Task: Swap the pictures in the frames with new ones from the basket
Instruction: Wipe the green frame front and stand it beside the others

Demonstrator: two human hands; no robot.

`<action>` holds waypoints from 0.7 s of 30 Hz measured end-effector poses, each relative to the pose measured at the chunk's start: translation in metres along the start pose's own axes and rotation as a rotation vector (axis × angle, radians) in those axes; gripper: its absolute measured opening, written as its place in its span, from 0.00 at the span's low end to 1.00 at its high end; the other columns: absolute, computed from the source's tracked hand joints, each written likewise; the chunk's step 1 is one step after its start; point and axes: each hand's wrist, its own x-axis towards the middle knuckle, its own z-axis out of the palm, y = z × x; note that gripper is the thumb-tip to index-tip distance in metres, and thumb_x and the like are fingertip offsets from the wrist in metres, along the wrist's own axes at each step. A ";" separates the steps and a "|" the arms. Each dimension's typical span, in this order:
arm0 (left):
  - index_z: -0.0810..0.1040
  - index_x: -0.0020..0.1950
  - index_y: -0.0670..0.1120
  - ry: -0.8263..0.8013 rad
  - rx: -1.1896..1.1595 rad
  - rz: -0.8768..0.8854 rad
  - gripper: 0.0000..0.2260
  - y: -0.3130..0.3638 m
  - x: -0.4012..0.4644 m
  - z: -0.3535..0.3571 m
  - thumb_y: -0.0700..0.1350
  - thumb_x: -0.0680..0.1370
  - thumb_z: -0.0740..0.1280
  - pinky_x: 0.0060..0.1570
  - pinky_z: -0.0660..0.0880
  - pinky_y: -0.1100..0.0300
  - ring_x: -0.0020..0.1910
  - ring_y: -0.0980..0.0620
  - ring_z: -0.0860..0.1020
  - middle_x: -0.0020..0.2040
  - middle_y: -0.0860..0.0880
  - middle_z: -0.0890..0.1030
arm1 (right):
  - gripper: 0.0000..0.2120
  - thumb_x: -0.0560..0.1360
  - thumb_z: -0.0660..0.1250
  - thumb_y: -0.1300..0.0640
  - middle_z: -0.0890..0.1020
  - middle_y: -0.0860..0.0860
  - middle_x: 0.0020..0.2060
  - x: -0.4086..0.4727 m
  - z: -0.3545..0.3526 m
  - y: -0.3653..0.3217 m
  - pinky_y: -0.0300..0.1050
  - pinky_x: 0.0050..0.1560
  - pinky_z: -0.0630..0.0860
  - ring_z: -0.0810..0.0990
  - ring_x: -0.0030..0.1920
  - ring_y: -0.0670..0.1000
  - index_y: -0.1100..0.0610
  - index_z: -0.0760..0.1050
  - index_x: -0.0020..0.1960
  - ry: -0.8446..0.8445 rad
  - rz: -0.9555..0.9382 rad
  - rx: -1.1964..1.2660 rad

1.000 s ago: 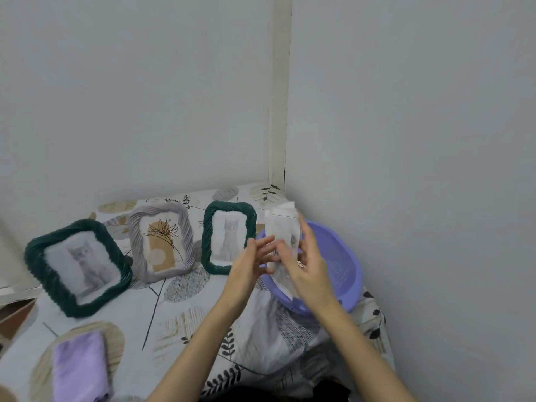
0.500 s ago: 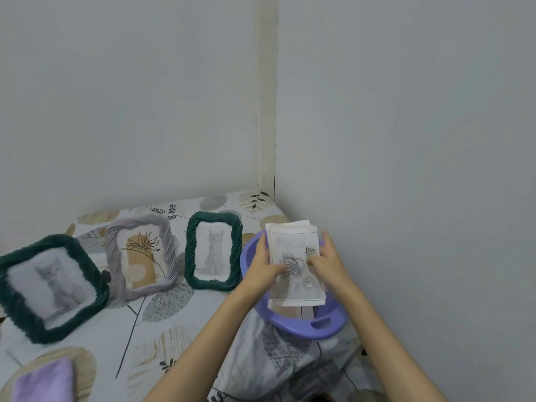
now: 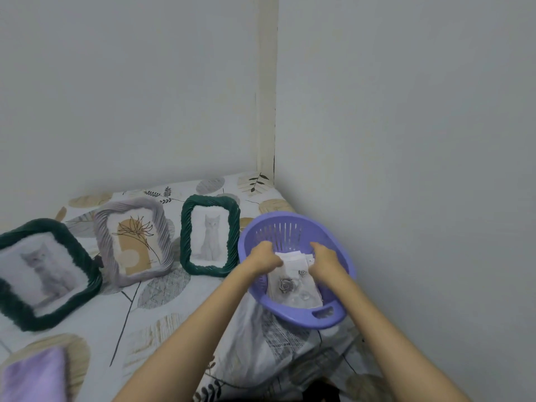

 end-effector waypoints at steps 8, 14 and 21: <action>0.60 0.70 0.42 0.342 -0.280 0.020 0.24 -0.048 -0.062 0.015 0.39 0.76 0.64 0.62 0.69 0.50 0.64 0.42 0.69 0.66 0.43 0.67 | 0.22 0.71 0.60 0.67 0.70 0.65 0.63 -0.036 -0.014 0.032 0.52 0.57 0.68 0.71 0.58 0.66 0.64 0.67 0.65 0.347 0.076 -0.079; 0.62 0.69 0.41 0.252 -0.622 -0.021 0.21 -0.037 -0.067 0.023 0.36 0.77 0.61 0.45 0.79 0.52 0.50 0.44 0.77 0.55 0.46 0.72 | 0.17 0.71 0.56 0.73 0.78 0.66 0.54 -0.034 -0.025 0.033 0.47 0.50 0.70 0.76 0.54 0.65 0.69 0.72 0.59 0.293 0.058 0.096; 0.63 0.70 0.42 0.280 -0.449 -0.040 0.22 -0.057 -0.082 0.008 0.45 0.77 0.64 0.58 0.73 0.51 0.59 0.44 0.75 0.63 0.44 0.73 | 0.16 0.72 0.59 0.67 0.73 0.67 0.57 -0.033 -0.023 0.023 0.54 0.55 0.70 0.73 0.56 0.66 0.68 0.69 0.59 0.325 0.069 -0.113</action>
